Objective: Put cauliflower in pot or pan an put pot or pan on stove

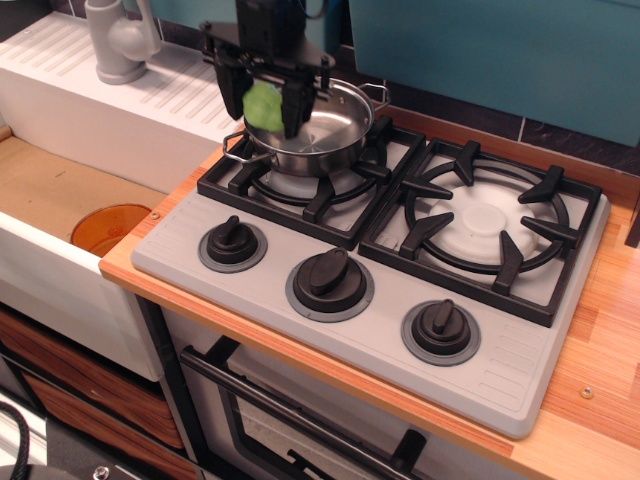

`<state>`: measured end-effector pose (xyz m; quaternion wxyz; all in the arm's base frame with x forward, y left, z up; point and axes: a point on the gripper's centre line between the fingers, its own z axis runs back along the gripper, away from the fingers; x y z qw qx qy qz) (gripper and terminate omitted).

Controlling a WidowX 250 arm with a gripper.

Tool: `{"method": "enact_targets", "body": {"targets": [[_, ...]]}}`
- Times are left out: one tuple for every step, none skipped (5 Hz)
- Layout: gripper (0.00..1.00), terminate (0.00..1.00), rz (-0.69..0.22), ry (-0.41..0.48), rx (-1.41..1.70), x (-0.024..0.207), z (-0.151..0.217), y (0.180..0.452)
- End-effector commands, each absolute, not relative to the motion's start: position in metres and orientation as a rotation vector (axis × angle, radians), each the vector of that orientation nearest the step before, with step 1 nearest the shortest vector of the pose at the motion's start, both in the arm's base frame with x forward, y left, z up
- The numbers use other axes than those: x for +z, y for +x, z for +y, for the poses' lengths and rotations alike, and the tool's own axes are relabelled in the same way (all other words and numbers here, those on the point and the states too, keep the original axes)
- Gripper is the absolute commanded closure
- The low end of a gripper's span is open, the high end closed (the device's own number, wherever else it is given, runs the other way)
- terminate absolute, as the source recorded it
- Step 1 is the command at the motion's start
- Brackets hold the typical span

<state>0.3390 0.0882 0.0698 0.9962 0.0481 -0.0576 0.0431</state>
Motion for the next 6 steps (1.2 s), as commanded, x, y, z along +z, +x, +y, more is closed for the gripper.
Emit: {"method": "enact_targets", "body": {"targets": [[0.0, 0.0, -0.213, 0.107, 0.08, 0.091, 0.08, 0.34], [0.0, 0.0, -0.204, 0.093, 0.076, 0.095, 0.08, 0.338], [0.0, 0.0, -0.189, 0.092, 0.074, 0.103, 0.082, 0.338], [0.0, 0.0, -0.161, 0.095, 0.073, 0.119, 0.085, 0.335], [0.0, 0.0, -0.151, 0.094, 0.071, 0.131, 0.087, 0.339], [0.0, 0.0, -0.13, 0.085, 0.083, 0.145, 0.083, 0.343]]}}
